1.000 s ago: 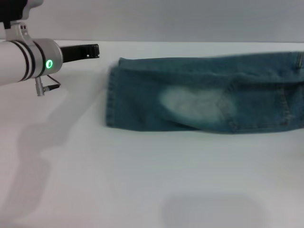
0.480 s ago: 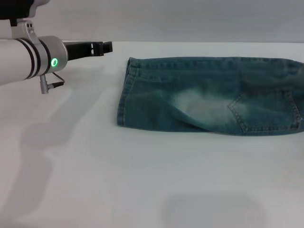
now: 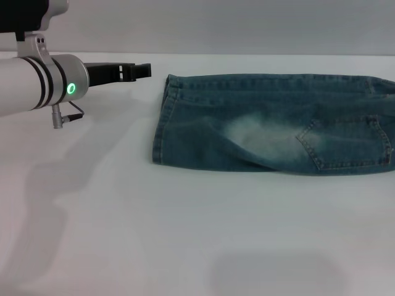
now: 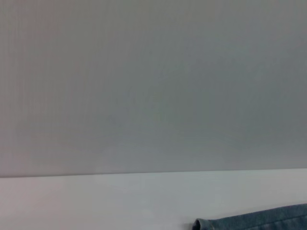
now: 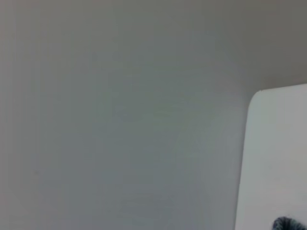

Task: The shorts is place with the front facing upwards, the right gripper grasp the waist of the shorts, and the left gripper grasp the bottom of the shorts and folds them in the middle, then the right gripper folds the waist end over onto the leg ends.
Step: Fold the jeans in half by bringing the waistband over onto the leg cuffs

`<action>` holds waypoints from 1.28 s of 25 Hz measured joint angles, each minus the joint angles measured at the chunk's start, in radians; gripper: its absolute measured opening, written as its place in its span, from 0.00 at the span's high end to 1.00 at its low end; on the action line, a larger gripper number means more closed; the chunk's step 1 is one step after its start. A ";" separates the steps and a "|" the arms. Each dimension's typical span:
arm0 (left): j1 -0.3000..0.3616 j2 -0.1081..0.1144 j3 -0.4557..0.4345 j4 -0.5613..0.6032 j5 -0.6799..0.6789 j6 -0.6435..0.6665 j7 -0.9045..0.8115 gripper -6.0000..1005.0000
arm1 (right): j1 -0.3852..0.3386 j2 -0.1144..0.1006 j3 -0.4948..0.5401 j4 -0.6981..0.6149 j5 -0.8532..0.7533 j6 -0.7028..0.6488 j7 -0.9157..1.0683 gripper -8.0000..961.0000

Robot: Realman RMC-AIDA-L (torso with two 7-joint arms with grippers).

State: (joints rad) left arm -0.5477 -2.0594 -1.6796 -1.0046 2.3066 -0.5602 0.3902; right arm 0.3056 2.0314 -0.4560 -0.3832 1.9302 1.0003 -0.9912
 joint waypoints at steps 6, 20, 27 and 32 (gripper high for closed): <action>-0.003 0.001 0.000 -0.002 -0.001 -0.009 0.006 0.20 | -0.060 0.017 -0.015 -0.011 -0.042 0.023 0.000 0.36; -0.019 0.001 0.000 0.002 -0.003 -0.026 0.016 0.20 | -0.083 0.025 -0.015 -0.005 -0.095 0.039 -0.007 0.30; -0.014 0.001 0.000 0.001 -0.002 -0.039 0.016 0.20 | -0.053 0.013 -0.015 0.005 -0.125 0.022 -0.022 0.27; -0.014 0.001 -0.002 -0.001 -0.002 -0.046 0.016 0.20 | -0.050 0.010 -0.012 0.022 -0.130 0.016 -0.021 0.25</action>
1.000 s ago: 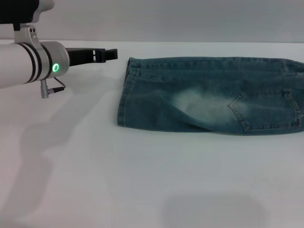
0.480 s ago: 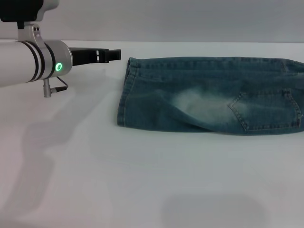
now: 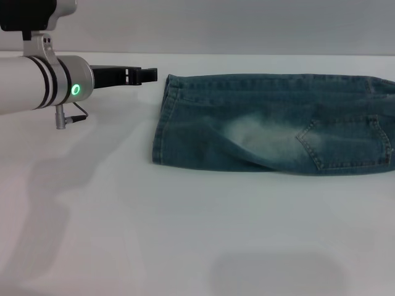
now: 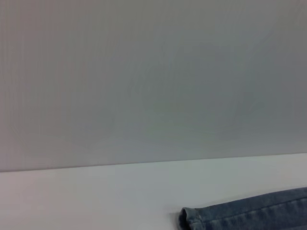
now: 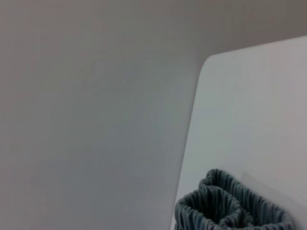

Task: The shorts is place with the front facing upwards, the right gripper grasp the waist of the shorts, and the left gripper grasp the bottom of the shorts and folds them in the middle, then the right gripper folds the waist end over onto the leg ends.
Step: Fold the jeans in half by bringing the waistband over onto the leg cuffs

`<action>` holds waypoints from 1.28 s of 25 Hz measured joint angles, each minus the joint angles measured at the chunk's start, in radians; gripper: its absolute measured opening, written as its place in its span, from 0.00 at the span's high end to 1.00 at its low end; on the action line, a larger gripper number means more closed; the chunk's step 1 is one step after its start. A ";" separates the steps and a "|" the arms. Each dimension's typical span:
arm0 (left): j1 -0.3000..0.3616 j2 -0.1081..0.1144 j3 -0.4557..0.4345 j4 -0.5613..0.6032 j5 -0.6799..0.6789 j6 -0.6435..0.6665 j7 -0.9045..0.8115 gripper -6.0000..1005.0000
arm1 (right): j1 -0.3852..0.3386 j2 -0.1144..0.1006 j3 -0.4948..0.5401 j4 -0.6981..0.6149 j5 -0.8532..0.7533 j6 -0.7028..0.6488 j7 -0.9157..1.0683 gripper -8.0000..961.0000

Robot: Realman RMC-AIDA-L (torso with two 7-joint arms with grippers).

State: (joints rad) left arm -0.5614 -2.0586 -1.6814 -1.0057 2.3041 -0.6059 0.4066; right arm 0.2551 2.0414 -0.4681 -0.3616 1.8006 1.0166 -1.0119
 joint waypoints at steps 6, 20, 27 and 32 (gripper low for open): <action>-0.005 0.000 -0.007 0.007 0.000 0.000 0.018 0.20 | 0.003 -0.004 0.006 0.001 0.000 -0.014 0.003 0.26; -0.010 0.000 -0.009 0.009 0.000 -0.010 0.038 0.20 | 0.078 -0.046 -0.005 0.074 -0.030 -0.098 0.013 0.26; -0.015 0.000 -0.009 0.009 -0.001 -0.011 0.050 0.20 | 0.107 -0.046 -0.014 0.066 -0.055 -0.096 0.037 0.29; -0.015 0.000 -0.011 0.010 -0.002 -0.012 0.051 0.20 | 0.113 -0.045 -0.018 0.058 -0.065 -0.103 0.035 0.44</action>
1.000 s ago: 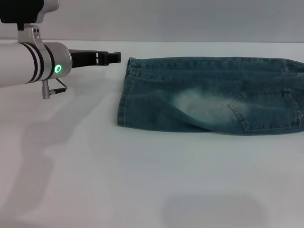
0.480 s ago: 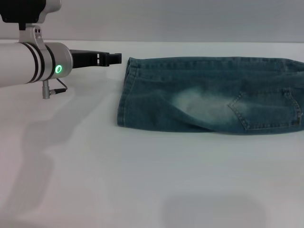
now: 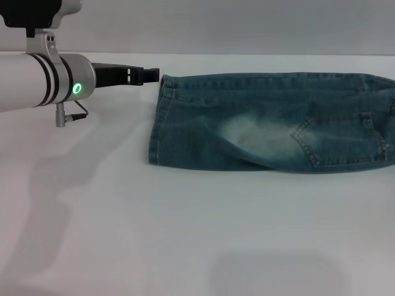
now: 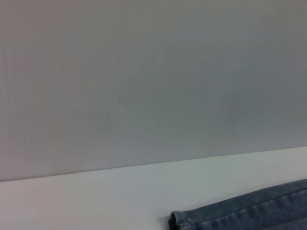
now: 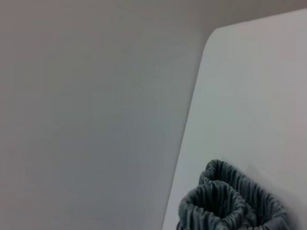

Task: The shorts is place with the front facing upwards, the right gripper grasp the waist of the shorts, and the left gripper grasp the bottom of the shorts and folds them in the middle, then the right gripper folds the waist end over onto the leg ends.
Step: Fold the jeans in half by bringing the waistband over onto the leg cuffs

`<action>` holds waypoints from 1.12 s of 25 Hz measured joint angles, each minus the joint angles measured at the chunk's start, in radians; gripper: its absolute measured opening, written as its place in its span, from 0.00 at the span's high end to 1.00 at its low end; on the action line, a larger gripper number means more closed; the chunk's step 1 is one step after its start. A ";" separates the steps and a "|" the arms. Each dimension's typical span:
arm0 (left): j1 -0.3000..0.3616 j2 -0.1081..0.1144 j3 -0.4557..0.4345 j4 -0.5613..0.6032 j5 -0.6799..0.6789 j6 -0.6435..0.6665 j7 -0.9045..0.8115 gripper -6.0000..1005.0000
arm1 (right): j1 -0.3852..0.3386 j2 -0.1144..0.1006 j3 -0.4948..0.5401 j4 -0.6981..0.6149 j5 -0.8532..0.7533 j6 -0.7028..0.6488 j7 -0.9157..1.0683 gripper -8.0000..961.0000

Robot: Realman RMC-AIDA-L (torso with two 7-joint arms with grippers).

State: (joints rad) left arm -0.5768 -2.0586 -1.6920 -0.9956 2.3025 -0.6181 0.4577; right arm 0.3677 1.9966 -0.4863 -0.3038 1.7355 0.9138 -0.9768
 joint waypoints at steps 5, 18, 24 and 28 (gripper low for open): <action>0.000 0.000 -0.003 0.000 0.000 0.004 0.001 0.20 | 0.000 0.006 0.000 -0.005 -0.005 -0.010 -0.008 0.75; 0.002 -0.005 0.014 0.018 -0.009 0.048 0.004 0.20 | 0.080 0.053 -0.127 -0.210 -0.012 0.001 0.089 0.83; 0.026 -0.005 0.062 0.022 -0.087 0.083 0.022 0.20 | 0.145 0.055 -0.191 -0.226 -0.007 0.008 0.113 0.83; 0.030 -0.005 0.079 0.025 -0.103 0.091 0.029 0.20 | 0.186 0.062 -0.223 -0.236 -0.005 0.009 0.123 0.83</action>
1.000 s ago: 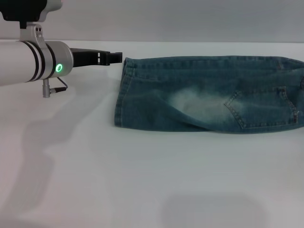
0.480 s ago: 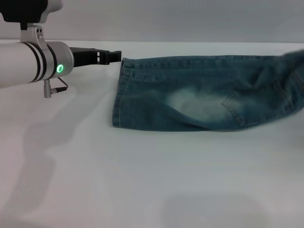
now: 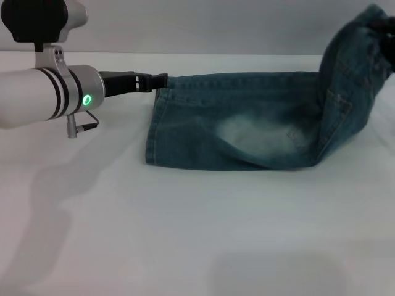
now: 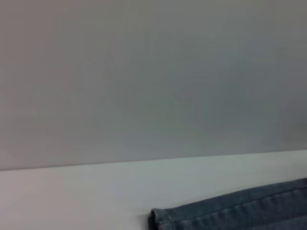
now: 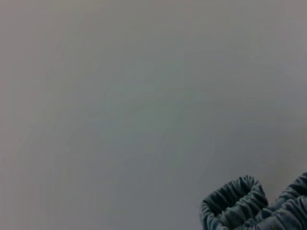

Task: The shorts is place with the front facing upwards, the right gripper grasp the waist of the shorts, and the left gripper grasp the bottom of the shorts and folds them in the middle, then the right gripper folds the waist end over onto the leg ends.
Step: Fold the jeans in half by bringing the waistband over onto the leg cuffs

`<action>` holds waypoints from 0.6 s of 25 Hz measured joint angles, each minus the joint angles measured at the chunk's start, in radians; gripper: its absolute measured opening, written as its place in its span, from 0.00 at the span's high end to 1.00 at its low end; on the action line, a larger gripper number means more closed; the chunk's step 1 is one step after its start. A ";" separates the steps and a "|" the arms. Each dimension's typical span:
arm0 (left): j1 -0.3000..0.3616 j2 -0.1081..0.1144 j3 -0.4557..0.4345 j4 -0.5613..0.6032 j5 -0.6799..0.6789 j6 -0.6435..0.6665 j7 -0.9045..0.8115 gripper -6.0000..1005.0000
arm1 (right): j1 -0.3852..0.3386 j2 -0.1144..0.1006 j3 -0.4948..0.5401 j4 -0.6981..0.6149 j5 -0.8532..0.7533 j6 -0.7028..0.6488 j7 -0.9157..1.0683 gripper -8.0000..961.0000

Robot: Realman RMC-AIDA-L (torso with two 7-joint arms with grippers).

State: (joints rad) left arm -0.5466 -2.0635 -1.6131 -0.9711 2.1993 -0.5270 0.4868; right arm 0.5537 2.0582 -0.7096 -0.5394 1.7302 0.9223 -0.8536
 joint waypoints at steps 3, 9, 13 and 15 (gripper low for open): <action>0.000 -0.001 0.009 0.001 -0.008 0.007 0.001 0.20 | 0.023 0.004 -0.032 -0.022 0.000 0.001 0.016 0.83; -0.006 -0.002 0.032 0.012 -0.018 0.023 0.007 0.20 | 0.063 0.010 -0.097 -0.050 0.005 0.003 0.045 0.83; -0.006 -0.003 0.048 0.021 -0.032 0.034 0.007 0.20 | 0.099 0.011 -0.142 -0.055 0.003 0.003 0.062 0.83; -0.006 -0.003 0.050 0.024 -0.037 0.035 0.007 0.20 | 0.111 0.011 -0.173 -0.065 0.001 0.001 0.074 0.83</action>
State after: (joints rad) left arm -0.5530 -2.0662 -1.5635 -0.9468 2.1626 -0.4919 0.4938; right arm 0.6644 2.0693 -0.8821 -0.6045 1.7315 0.9235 -0.7791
